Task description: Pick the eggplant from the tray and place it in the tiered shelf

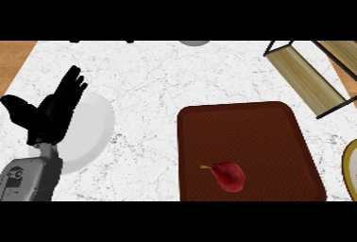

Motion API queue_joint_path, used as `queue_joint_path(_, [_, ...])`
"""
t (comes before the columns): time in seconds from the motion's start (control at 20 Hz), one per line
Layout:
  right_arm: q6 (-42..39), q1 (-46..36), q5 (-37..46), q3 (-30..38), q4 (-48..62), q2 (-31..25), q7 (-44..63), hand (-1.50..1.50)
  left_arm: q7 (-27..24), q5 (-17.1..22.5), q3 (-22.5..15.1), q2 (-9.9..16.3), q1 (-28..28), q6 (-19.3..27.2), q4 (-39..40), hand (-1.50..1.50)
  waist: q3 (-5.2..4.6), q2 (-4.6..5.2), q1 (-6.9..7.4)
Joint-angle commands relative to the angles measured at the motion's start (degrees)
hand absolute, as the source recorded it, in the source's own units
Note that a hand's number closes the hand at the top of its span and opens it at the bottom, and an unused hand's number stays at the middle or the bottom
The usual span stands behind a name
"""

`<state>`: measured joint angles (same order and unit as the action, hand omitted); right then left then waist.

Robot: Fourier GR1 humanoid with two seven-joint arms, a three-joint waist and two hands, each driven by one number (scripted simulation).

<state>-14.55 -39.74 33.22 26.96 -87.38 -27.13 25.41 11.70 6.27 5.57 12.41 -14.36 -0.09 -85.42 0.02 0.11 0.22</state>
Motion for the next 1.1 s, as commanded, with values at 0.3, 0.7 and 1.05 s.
queue_joint_path(0.3, [5.5, 2.6, -2.9, 4.6, 19.2, -7.5, -16.2, 1.5, 5.3, 0.1, -1.0, -1.3, 3.0, 0.6, -7.6, 0.0, 0.03, 0.0, 0.59])
queue_joint_path(0.7, [5.4, 2.2, -6.5, 6.4, 30.0, -14.2, -25.1, 1.5, 2.0, -1.9, -0.6, -2.0, -0.9, 1.1, -1.6, 0.0, 0.0, 0.0, 0.07])
queue_joint_path(1.05, [17.7, -2.2, -1.8, 6.5, 42.6, -15.0, -24.1, -1.5, -0.7, -1.8, 0.4, -1.5, -1.1, -0.4, 0.8, 0.0, 0.01, 0.36, 0.69])
